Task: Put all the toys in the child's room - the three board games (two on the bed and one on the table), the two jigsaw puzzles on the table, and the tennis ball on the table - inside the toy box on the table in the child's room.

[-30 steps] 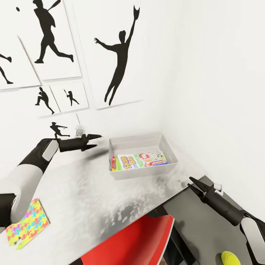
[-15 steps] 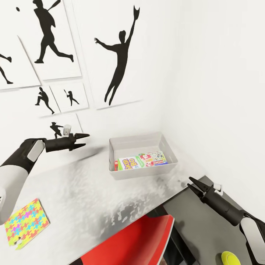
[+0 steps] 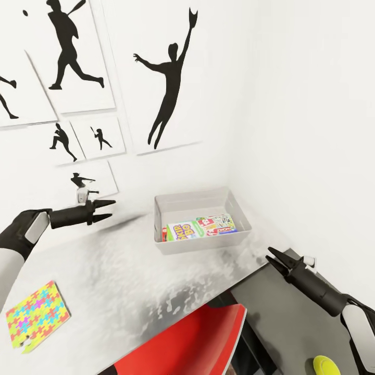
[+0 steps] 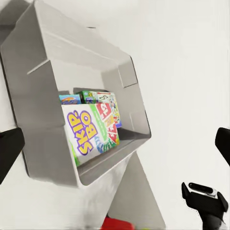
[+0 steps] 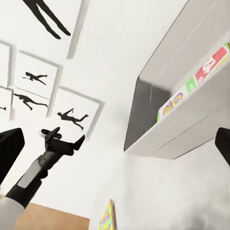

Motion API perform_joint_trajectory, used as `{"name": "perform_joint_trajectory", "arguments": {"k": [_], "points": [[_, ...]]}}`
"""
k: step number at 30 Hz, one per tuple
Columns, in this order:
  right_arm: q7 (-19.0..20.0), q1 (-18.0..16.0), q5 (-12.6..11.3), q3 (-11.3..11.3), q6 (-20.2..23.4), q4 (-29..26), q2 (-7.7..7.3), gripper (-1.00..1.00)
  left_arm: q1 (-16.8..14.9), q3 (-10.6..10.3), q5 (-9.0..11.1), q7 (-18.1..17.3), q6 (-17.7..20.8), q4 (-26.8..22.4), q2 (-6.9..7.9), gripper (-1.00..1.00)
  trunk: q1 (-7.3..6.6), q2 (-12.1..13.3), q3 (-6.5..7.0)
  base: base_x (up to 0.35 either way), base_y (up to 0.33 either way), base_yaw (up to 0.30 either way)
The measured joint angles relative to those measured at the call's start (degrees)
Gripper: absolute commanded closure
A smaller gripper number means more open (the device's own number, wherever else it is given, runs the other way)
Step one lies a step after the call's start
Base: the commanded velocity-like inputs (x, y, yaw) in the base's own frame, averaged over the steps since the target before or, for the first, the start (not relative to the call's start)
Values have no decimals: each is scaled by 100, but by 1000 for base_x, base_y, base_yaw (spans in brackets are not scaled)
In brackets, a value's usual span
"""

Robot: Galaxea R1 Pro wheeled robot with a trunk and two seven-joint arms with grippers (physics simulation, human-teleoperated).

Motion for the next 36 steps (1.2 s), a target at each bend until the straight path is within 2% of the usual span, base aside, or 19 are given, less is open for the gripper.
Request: {"name": "perform_joint_trajectory", "arguments": {"k": [1,4,5,8,13,16,23,32,36], "points": [[0,0,-1,0,-1,-32,2,-100,180,0,-22,-270,-23,-4,70,-100,0,0,1,0,0,0],[-1,-2,0,0,-4,-63,3,-100,473,3,-25,-688,-50,-8,200,-100,0,0,12,0,0,0],[-1,-1,0,0,-4,-76,4,-100,655,-1,-36,-943,-89,-9,292,-100,-1,-1,18,0,0,0],[-6,0,0,0,-5,-93,5,-100,1026,-3,-41,-1396,-264,-10,434,-100,0,0,41,-36,0,0],[-10,-3,0,0,-6,-102,11,-100,1585,3,-42,-2045,-649,-8,562,-100,2,-1,85,-194,0,0],[-15,-2,0,5,-6,-103,13,-100,1769,8,-39,-2315,-741,5,593,-100,2,-1,113,-167,0,0],[-20,-7,2,84,-25,-105,14,-100,1890,31,-34,-2540,-803,7,627,-100,1,0,143,-50,0,0],[-43,-8,8,151,-61,-87,21,-100,1908,35,-27,-2578,-813,-7,669,-100,2,0,148,-145,4,0],[-43,-5,10,159,-236,-79,28,-100,1908,36,-26,-2581,-814,-10,680,-100,1,0,148,-72,4,0]]}}
